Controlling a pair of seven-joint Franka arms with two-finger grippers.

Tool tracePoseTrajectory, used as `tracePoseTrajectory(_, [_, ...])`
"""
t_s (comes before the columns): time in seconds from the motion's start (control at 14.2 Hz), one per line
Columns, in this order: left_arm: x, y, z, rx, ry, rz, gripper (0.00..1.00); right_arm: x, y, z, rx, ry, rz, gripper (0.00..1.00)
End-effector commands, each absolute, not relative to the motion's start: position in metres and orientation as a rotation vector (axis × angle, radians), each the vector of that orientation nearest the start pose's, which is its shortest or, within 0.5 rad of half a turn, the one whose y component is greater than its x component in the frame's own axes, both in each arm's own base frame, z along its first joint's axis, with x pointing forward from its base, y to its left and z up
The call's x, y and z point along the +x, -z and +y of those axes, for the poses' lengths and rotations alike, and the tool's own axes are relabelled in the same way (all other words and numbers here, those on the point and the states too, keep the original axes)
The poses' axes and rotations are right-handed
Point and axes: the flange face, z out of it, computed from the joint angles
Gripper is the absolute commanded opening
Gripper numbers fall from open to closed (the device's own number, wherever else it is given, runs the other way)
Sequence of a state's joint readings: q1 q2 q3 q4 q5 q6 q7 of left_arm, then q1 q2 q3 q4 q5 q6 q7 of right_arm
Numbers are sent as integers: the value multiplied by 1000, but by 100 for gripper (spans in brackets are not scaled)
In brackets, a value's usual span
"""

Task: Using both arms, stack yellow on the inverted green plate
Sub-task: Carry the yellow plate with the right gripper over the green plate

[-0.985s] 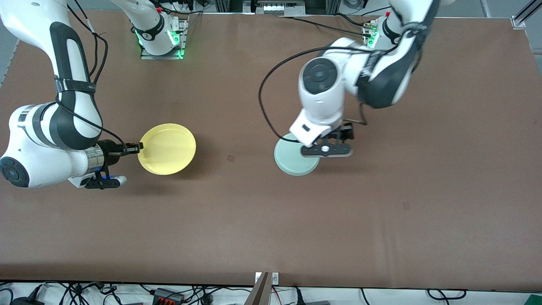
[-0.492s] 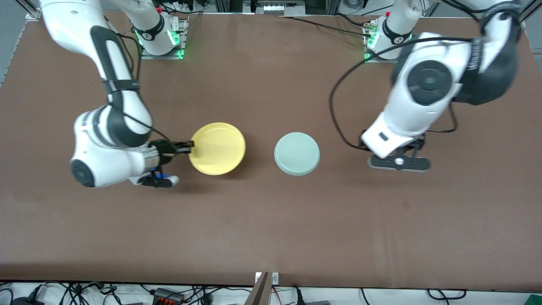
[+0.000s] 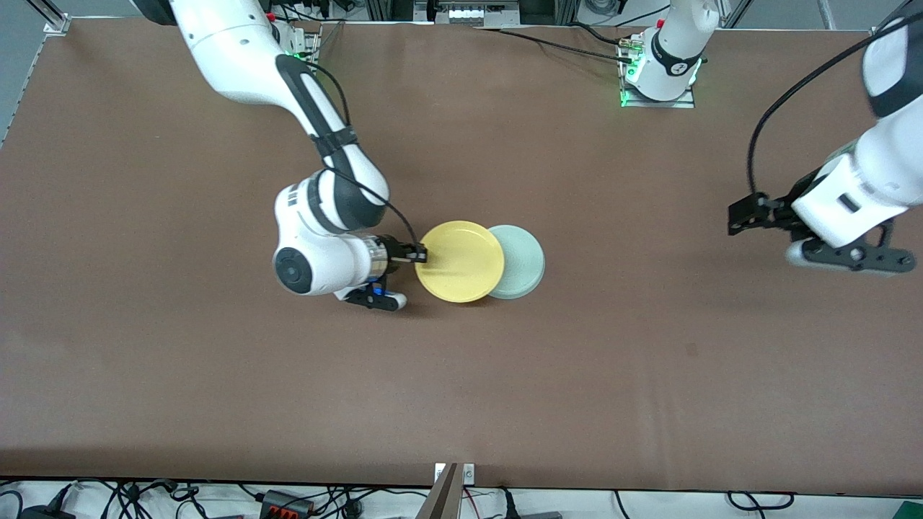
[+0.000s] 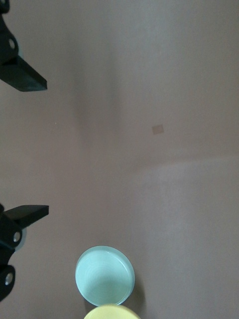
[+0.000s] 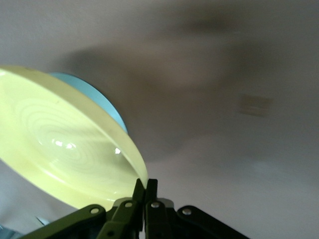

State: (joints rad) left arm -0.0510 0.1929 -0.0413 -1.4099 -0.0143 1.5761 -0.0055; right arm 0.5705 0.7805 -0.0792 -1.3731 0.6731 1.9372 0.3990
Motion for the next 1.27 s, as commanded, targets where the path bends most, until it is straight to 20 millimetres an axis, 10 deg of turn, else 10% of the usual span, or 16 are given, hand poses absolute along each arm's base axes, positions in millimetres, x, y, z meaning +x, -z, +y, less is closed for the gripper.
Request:
tracePoseTrajectory(0.0, [560,-600,-37,-3161,140,140,100,602,-237,414,-2630,-521,377,0])
tracePoseTrajectory(0.49, [555,-579,-36,-3145,78,262,100,577,-221,472,-2642,-495,445,0])
tracePoseTrajectory(1.2, [550,-585,-37,-3076,40,261,100,567,-203,476,-2638,-554,451,0])
